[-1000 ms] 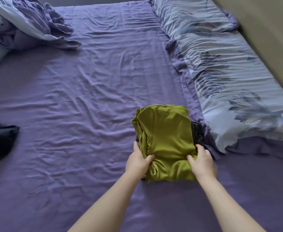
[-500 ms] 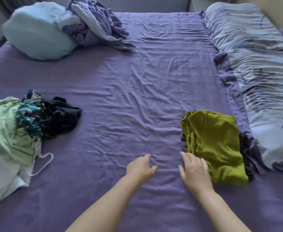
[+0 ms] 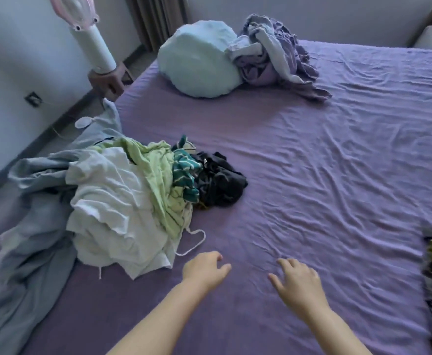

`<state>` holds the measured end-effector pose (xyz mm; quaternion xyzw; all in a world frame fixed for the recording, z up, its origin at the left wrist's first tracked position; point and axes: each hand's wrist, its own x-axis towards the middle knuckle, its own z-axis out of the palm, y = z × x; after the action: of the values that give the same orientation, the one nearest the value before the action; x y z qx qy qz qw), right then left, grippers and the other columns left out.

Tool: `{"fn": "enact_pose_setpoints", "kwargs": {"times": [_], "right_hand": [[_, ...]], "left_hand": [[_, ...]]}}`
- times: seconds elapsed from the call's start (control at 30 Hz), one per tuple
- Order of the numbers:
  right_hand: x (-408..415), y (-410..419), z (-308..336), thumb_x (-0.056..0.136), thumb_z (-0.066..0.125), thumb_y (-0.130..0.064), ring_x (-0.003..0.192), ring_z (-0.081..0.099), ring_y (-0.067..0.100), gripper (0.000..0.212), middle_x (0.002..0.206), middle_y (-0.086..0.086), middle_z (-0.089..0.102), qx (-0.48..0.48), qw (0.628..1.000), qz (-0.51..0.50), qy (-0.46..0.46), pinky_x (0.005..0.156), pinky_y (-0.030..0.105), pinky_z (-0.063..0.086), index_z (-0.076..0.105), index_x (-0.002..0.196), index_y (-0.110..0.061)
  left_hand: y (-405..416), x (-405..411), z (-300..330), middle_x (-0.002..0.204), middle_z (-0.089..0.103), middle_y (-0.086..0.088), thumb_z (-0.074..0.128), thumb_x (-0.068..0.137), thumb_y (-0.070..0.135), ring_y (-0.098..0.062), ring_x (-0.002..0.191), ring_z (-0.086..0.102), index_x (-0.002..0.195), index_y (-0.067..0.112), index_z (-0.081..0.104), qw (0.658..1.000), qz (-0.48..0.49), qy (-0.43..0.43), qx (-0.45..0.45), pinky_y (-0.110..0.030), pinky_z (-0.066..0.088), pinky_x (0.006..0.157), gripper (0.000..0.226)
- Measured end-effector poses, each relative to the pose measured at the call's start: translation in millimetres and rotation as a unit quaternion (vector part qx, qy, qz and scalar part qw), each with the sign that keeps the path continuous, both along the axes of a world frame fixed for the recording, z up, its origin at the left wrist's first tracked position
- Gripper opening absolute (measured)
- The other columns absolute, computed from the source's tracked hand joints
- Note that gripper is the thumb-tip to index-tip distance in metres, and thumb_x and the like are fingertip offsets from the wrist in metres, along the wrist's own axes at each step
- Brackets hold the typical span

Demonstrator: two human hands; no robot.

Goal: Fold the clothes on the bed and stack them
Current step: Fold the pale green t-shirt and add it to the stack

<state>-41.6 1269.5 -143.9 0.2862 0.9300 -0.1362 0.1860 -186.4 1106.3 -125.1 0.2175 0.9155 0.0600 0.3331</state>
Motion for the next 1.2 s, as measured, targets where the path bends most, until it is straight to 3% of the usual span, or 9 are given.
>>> {"fn": "enact_pose_setpoints", "kwargs": {"times": [0.17, 0.4, 0.53, 0.67, 0.83, 0.9, 1.0, 1.1, 1.2], "right_hand": [[-101.6, -44.0, 10.2, 0.094, 0.040, -0.055, 0.126, 0.044, 0.019, 0.052, 0.137, -0.004, 0.047, -0.029, 0.996, 0.038, 0.069, 0.101, 0.031, 0.034, 0.042, 0.137, -0.027], [-240.4, -108.0, 21.5, 0.093, 0.049, -0.049, 0.121, 0.045, 0.025, 0.047, 0.131, 0.002, 0.050, -0.110, 0.979, 0.047, 0.167, 0.094, 0.034, 0.040, 0.050, 0.130, -0.020], [-294.0, -140.6, 11.7, 0.093, 0.047, -0.048, 0.116, 0.044, 0.028, 0.043, 0.127, 0.004, 0.051, -0.069, 0.983, 0.021, 0.172, 0.089, 0.037, 0.038, 0.053, 0.121, -0.016], [-311.5, -136.5, 7.2, 0.094, 0.048, -0.031, 0.111, 0.047, 0.025, 0.026, 0.117, 0.000, 0.058, -0.084, 0.976, -0.021, 0.202, 0.084, 0.033, 0.039, 0.065, 0.107, -0.017], [-288.8, -102.8, 50.4, 0.091, 0.058, -0.015, 0.092, 0.059, 0.012, 0.004, 0.101, -0.004, 0.063, -0.309, 0.879, -0.097, 0.349, 0.083, 0.023, 0.045, 0.062, 0.090, -0.015], [-269.8, -83.5, 80.6, 0.091, 0.058, -0.015, 0.077, 0.058, -0.002, 0.011, 0.091, -0.016, 0.065, -0.376, 0.829, -0.124, 0.395, 0.071, 0.014, 0.045, 0.058, 0.081, -0.020], [-238.6, -47.6, 129.8, 0.085, 0.053, -0.024, 0.066, 0.043, 0.008, 0.010, 0.066, -0.016, 0.050, -0.417, 0.772, -0.163, 0.451, 0.064, 0.023, 0.037, 0.053, 0.077, -0.020], [-210.7, -16.7, 175.8, 0.093, 0.047, -0.009, 0.067, 0.035, 0.014, 0.017, 0.068, -0.004, 0.040, -0.458, 0.719, -0.187, 0.489, 0.064, 0.031, 0.032, 0.048, 0.077, -0.016], [-184.6, 1.3, 224.0, 0.094, 0.043, -0.004, 0.067, 0.037, 0.015, 0.019, 0.072, 0.002, 0.040, -0.469, 0.696, -0.177, 0.514, 0.064, 0.031, 0.034, 0.048, 0.079, -0.015]], "left_hand": [[-40.0, -84.4, 19.5, 0.122, 0.064, 0.001, 0.051, 0.091, 0.048, -0.020, 0.114, 0.057, 0.123, 0.028, 0.060, 0.996, 0.057, 0.039, 0.060, -0.031, 0.047, 0.092, 0.039], [-94.2, -181.5, 42.4, 0.120, 0.061, 0.003, 0.049, 0.093, 0.030, -0.018, 0.117, 0.048, 0.119, 0.026, 0.063, 0.960, 0.069, 0.258, 0.085, -0.030, 0.041, 0.094, 0.030], [-114.4, -204.5, 29.7, 0.128, 0.056, 0.006, 0.047, 0.093, 0.027, -0.014, 0.128, 0.039, 0.124, 0.026, 0.060, 0.962, 0.050, 0.249, 0.096, -0.028, 0.031, 0.105, 0.033], [-114.1, -200.6, 21.4, 0.132, 0.051, 0.011, 0.044, 0.095, 0.033, -0.011, 0.134, 0.031, 0.127, 0.029, 0.056, 0.966, 0.021, 0.247, 0.078, -0.028, 0.023, 0.109, 0.035], [-85.7, -194.3, 40.7, 0.127, 0.059, -0.001, 0.050, 0.095, 0.024, -0.019, 0.121, 0.046, 0.127, 0.018, 0.059, 0.954, 0.104, 0.199, 0.197, -0.027, 0.033, 0.101, 0.033], [-69.2, -189.9, 57.4, 0.129, 0.058, -0.008, 0.052, 0.095, 0.019, -0.024, 0.120, 0.049, 0.130, 0.012, 0.056, 0.949, 0.131, 0.146, 0.246, -0.027, 0.035, 0.100, 0.036], [-49.4, -177.3, 85.1, 0.133, 0.053, -0.008, 0.057, 0.094, 0.020, -0.022, 0.122, 0.050, 0.134, 0.010, 0.052, 0.933, 0.142, 0.120, 0.309, -0.021, 0.033, 0.099, 0.041], [-26.6, -163.5, 115.5, 0.146, 0.038, -0.004, 0.060, 0.091, 0.013, -0.018, 0.133, 0.038, 0.143, 0.016, 0.039, 0.919, 0.102, 0.160, 0.346, -0.021, 0.027, 0.106, 0.056], [6.4, -151.7, 153.4, 0.156, 0.021, -0.001, 0.060, 0.089, 0.010, -0.020, 0.140, 0.021, 0.149, 0.027, 0.026, 0.922, 0.043, 0.191, 0.334, -0.026, 0.016, 0.111, 0.071]]}}
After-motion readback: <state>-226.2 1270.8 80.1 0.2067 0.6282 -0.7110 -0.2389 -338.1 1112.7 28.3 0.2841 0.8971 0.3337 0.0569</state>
